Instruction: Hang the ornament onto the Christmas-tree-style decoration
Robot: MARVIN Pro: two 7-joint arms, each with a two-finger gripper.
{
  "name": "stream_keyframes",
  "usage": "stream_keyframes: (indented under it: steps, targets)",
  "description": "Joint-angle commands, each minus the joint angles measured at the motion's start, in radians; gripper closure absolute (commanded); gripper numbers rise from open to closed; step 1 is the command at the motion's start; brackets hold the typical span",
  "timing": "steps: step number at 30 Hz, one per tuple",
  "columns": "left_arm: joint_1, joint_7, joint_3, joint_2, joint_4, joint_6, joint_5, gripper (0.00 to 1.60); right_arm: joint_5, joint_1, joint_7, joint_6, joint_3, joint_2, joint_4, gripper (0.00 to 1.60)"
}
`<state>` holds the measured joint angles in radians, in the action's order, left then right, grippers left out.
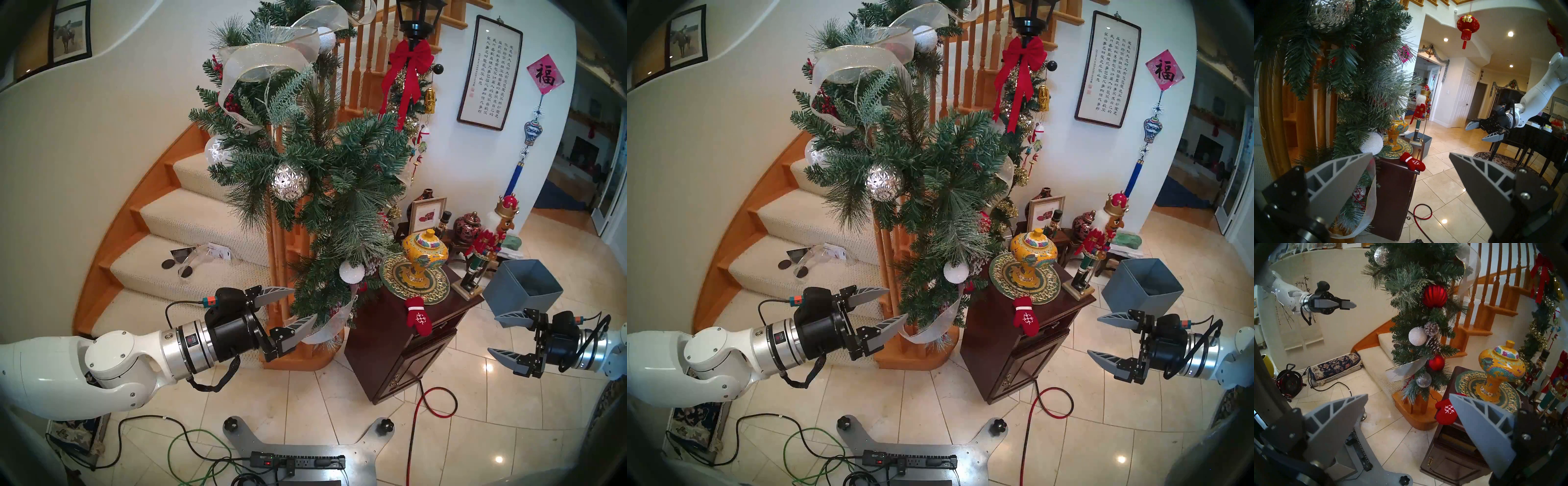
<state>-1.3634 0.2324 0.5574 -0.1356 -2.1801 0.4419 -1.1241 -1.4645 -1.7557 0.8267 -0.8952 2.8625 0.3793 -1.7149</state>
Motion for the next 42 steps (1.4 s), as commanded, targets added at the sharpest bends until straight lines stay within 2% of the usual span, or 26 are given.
stream_keyframes:
  steps: [1,9,25,34,42]
  targets:
    - [0.002,-0.001,0.003,0.001,0.0,0.001,0.0,0.0,0.021,0.005,-0.033,0.05,-0.03,-0.01,-0.002,0.0]
    - [0.002,-0.001,0.003,0.001,0.0,0.001,0.0,0.0,0.046,0.009,-0.08,0.116,-0.06,-0.027,-0.004,0.0]
    - [0.002,-0.001,0.003,0.001,0.0,0.001,0.0,0.0,0.134,0.005,-0.173,0.183,-0.118,-0.049,-0.055,0.0]
    - [0.002,-0.001,0.003,0.001,0.0,0.001,0.0,0.0,0.152,0.006,-0.187,0.233,-0.143,-0.073,-0.047,0.0]
    - [0.002,-0.001,0.003,0.001,0.0,0.001,0.0,0.0,0.153,0.005,-0.189,0.284,-0.167,-0.103,-0.004,0.0]
